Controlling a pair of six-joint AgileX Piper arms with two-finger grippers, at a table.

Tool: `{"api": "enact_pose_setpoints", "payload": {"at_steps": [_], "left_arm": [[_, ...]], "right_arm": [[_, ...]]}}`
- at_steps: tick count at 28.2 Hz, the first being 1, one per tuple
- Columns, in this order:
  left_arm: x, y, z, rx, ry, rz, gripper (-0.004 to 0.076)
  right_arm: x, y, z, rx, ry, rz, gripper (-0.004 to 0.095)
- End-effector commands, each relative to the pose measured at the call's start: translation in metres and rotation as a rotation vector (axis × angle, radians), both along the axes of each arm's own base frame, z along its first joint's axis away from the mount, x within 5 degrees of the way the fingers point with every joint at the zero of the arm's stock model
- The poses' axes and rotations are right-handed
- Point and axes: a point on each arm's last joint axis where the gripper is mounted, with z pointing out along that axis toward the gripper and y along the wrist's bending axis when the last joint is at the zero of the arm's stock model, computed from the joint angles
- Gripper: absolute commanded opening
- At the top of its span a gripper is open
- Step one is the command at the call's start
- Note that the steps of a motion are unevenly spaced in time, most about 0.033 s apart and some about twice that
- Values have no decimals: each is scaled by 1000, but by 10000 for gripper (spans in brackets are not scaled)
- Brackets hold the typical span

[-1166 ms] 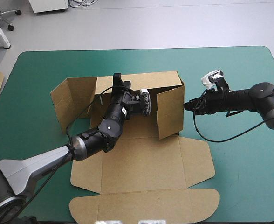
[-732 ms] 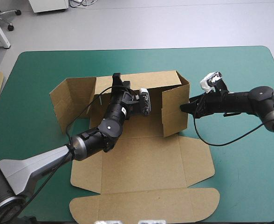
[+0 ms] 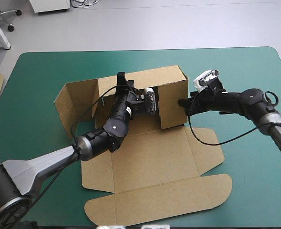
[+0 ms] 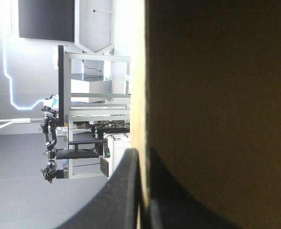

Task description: Fold the box

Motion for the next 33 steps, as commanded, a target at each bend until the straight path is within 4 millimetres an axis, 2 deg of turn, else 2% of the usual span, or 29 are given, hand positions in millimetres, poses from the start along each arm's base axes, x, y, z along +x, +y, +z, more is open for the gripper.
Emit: {"api": "enact_pose_setpoints", "payload": {"at_steps": [1,6,11,20,33], "left_arm": [[-2,1,22,-32,-66,-5,-15],[-2,0,21,-37,-62,-11,-15],[-3,-2,23,-45,-58,-32,-15],[0,-10,47,-93,-101,-69,-14],[0,-11,46,-90,-97,-77,-15]], "right_arm": [[2,6,20,11,-106,-45,610],[9,10,15,28,-113,-91,634],[9,12,18,25,-155,-50,633],[8,13,16,2,-159,-27,634],[18,0,18,-101,-254,-149,633]]}}
